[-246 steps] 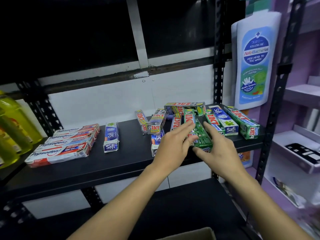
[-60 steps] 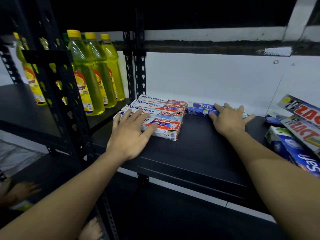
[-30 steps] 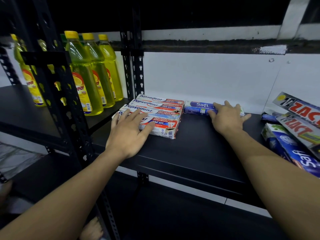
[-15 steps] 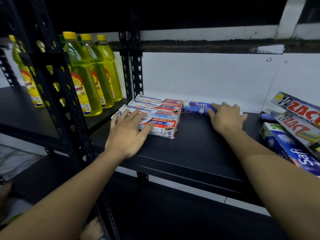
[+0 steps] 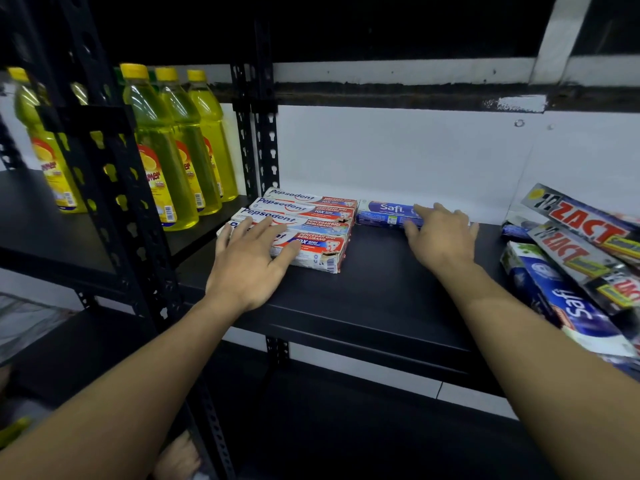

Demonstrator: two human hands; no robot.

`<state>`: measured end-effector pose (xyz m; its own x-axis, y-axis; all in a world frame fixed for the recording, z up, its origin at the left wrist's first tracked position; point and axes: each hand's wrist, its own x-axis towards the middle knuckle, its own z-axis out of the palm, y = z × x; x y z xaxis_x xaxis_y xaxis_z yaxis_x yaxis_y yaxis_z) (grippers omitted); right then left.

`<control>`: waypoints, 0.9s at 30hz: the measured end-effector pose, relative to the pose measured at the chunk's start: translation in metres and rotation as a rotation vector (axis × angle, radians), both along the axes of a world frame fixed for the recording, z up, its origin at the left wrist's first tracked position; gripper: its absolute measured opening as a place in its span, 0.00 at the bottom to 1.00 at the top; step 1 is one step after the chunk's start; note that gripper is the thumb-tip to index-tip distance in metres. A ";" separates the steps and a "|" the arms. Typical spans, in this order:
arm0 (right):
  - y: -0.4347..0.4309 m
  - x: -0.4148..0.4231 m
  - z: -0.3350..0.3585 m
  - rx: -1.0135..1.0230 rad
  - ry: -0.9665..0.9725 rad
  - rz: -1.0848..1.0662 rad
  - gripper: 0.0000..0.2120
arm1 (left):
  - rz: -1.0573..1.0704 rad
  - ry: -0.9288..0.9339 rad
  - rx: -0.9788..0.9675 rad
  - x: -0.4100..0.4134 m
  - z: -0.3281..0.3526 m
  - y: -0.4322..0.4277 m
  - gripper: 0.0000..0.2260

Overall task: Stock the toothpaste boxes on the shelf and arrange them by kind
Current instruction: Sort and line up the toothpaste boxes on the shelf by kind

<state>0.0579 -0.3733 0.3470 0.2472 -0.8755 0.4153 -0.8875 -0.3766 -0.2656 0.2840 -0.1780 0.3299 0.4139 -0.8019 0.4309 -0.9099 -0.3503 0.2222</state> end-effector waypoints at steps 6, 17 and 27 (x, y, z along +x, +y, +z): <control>0.065 -0.028 0.007 -0.082 0.041 0.066 0.21 | 0.013 -0.004 0.033 -0.002 0.002 0.000 0.27; 0.141 -0.122 0.016 -0.154 0.190 -0.002 0.25 | 0.041 -0.029 0.082 -0.004 0.005 0.002 0.29; 0.176 -0.149 -0.012 -0.086 0.155 0.029 0.26 | 0.031 -0.031 0.057 -0.005 0.003 0.003 0.29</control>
<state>-0.0910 -0.1977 0.3353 0.3385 -0.8300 0.4433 -0.9039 -0.4177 -0.0919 0.2791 -0.1749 0.3329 0.4262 -0.8125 0.3977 -0.9045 -0.3899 0.1728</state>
